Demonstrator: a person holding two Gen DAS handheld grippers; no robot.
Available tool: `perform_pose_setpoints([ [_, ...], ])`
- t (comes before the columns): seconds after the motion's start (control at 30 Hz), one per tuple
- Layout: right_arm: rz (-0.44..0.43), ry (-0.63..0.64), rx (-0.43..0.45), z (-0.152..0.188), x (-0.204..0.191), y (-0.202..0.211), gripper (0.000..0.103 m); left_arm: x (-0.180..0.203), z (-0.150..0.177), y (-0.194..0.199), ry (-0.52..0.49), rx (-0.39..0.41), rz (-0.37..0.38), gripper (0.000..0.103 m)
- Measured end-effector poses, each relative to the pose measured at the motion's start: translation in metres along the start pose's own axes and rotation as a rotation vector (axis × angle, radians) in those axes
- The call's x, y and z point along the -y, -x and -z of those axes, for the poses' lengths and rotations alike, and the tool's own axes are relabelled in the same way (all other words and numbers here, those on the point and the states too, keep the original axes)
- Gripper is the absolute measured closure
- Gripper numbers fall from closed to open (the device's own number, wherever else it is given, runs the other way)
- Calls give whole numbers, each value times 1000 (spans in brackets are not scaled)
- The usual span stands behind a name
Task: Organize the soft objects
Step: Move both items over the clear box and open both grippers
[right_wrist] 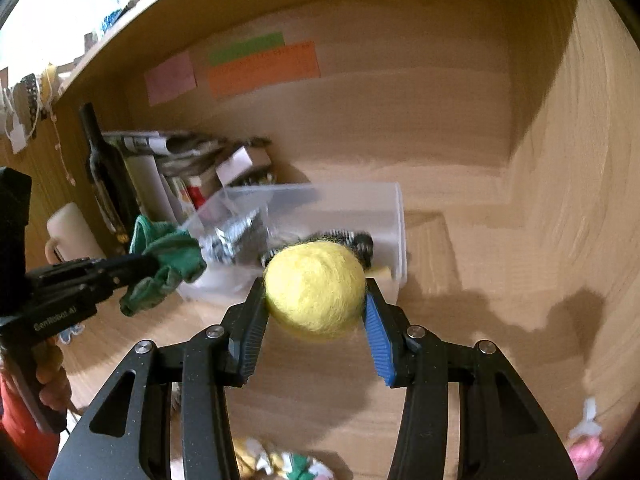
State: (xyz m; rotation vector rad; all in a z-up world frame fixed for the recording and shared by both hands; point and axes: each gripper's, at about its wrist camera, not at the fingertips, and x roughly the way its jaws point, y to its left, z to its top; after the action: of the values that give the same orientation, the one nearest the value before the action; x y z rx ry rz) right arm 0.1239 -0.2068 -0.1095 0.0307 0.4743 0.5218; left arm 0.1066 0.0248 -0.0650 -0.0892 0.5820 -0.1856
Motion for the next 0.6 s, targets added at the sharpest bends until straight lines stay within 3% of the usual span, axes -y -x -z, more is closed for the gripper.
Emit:
perform_pose_setpoints([
  [0.23,-4,32,51,-26,-3,-5,60,3,-30,-8,19,65,-32,94],
  [0.6,-22,26,15,-47,2,-44,60,5,-40,-58,6,-7,-64,94],
])
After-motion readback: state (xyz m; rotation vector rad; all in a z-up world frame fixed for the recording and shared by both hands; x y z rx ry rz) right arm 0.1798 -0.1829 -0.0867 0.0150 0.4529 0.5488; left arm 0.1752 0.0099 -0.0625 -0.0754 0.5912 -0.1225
